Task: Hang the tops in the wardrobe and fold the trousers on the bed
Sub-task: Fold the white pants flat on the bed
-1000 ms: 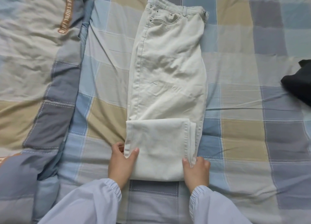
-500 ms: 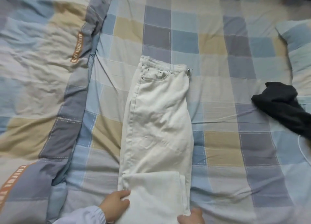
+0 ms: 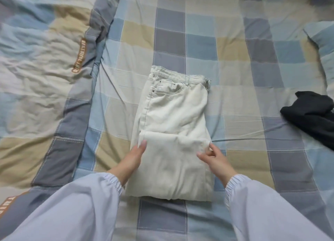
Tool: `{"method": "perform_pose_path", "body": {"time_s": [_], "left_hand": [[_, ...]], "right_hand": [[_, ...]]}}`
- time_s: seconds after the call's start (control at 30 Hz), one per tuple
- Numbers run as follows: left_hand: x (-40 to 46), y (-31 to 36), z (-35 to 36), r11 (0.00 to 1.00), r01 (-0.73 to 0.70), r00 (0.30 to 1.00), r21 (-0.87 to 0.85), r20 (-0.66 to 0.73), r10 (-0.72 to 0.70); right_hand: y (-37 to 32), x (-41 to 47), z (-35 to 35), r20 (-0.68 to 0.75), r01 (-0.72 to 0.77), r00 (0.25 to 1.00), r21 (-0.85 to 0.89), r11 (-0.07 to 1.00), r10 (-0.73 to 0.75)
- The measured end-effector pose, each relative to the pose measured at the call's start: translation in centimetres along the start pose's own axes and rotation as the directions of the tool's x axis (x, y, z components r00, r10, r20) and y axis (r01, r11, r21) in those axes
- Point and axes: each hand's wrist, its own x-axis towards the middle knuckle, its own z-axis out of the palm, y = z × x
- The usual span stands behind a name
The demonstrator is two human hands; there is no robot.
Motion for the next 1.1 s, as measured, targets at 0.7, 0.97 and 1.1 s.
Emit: {"method": "perform_pose_path", "body": {"time_s": [0.7, 0.97, 1.1], "left_hand": [[10.5, 0.8, -1.0, 0.897, -0.192, 0.877, 0.397, -0.340, 0.339], [11.2, 2.2, -2.7, 0.945, -0.204, 0.969, 0.256, -0.085, 0.232], [9.3, 3.4, -1.8, 0.856, -0.398, 0.837, 0.330, -0.251, 0.487]], "right_hand": [[-14.8, 12.6, 16.0, -0.073, 0.273, 0.897, -0.687, 0.674, -0.437], [-17.5, 13.8, 17.0, -0.086, 0.180, 0.922, -0.767, 0.615, -0.377], [-18.0, 11.5, 15.4, -0.234, 0.271, 0.802, -0.678, 0.684, -0.549]]}}
